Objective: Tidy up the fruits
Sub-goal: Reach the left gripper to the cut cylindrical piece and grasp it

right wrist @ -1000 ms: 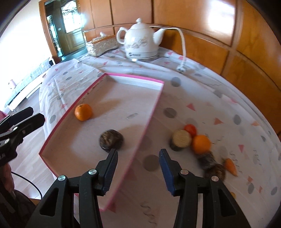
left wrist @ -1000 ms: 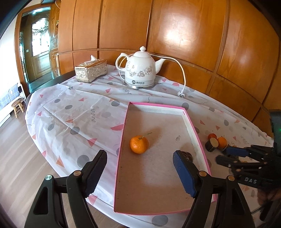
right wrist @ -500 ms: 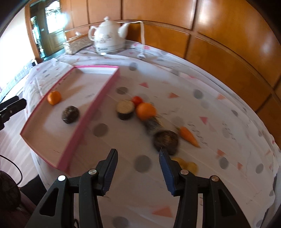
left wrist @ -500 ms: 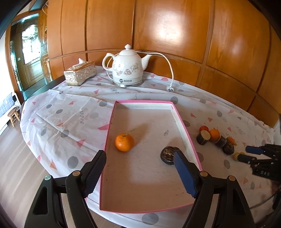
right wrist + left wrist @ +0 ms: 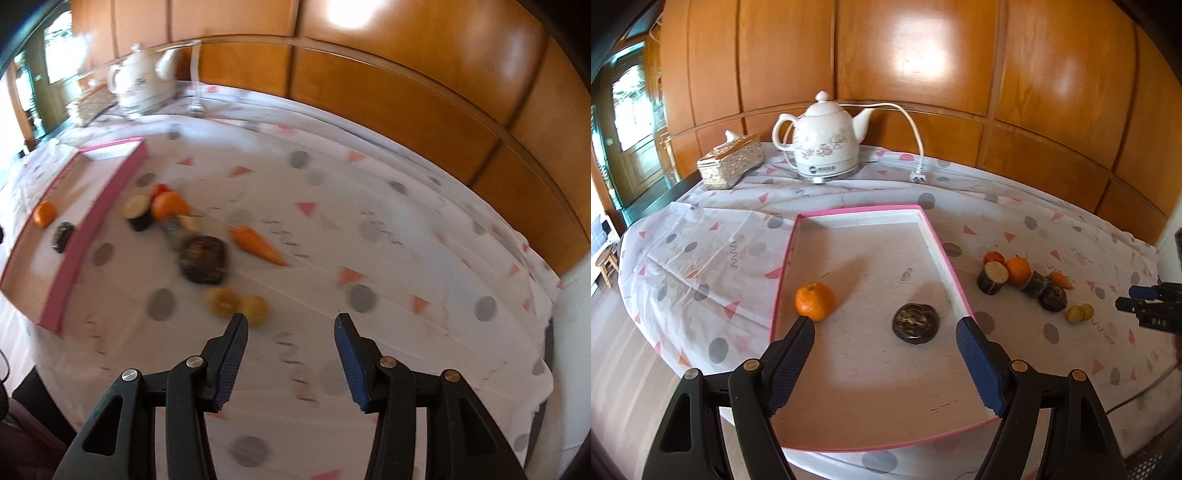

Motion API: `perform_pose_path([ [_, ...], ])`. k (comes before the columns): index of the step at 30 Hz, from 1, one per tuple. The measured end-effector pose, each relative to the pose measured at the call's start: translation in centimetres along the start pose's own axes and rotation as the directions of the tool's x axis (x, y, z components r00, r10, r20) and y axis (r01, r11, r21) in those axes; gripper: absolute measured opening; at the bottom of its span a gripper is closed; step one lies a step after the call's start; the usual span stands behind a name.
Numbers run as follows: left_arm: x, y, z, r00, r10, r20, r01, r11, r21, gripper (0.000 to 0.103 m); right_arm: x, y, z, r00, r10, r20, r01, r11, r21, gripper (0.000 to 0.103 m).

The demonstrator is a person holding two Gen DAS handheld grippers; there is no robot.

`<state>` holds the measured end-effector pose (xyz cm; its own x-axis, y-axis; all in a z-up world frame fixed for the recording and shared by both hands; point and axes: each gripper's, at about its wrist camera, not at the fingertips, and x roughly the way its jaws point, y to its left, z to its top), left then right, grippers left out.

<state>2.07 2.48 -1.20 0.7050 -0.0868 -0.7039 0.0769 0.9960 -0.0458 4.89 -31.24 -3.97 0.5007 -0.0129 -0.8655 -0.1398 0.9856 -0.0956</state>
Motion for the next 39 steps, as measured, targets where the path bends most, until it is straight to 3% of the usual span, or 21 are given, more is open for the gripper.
perform_pose_path([
  [6, 0.8, -1.9, 0.3, 0.999, -0.028, -0.026, 0.029, 0.998, 0.051, 0.079, 1.2, -4.6, -1.5, 0.997, -0.063, -0.049, 0.068, 0.994, 0.092, 0.049],
  [13, 2.4, -4.9, 1.1, 0.995, -0.076, -0.061, 0.084, 0.986, 0.146, 0.079, 2.5, -7.5, -2.6, 0.995, -0.039, -0.091, 0.057, 0.976, 0.209, 0.049],
  [24, 7.1, -9.3, 3.6, 0.968, -0.173, -0.184, 0.218, 0.94, 0.263, 0.055, 2.7, -9.4, -2.9, 0.992, -0.05, -0.119, 0.083, 0.953, 0.292, 0.049],
  [28, 9.5, -10.5, 4.3, 0.954, -0.177, -0.24, 0.245, 0.926, 0.287, 0.05, 2.9, -10.2, -3.0, 0.99, -0.051, -0.134, 0.092, 0.943, 0.321, 0.049],
  [39, 14.1, -13.1, 5.5, 0.942, -0.134, -0.309, 0.243, 0.906, 0.346, 0.049, 2.4, -12.0, -3.2, 0.99, -0.065, -0.127, 0.111, 0.913, 0.394, 0.049],
])
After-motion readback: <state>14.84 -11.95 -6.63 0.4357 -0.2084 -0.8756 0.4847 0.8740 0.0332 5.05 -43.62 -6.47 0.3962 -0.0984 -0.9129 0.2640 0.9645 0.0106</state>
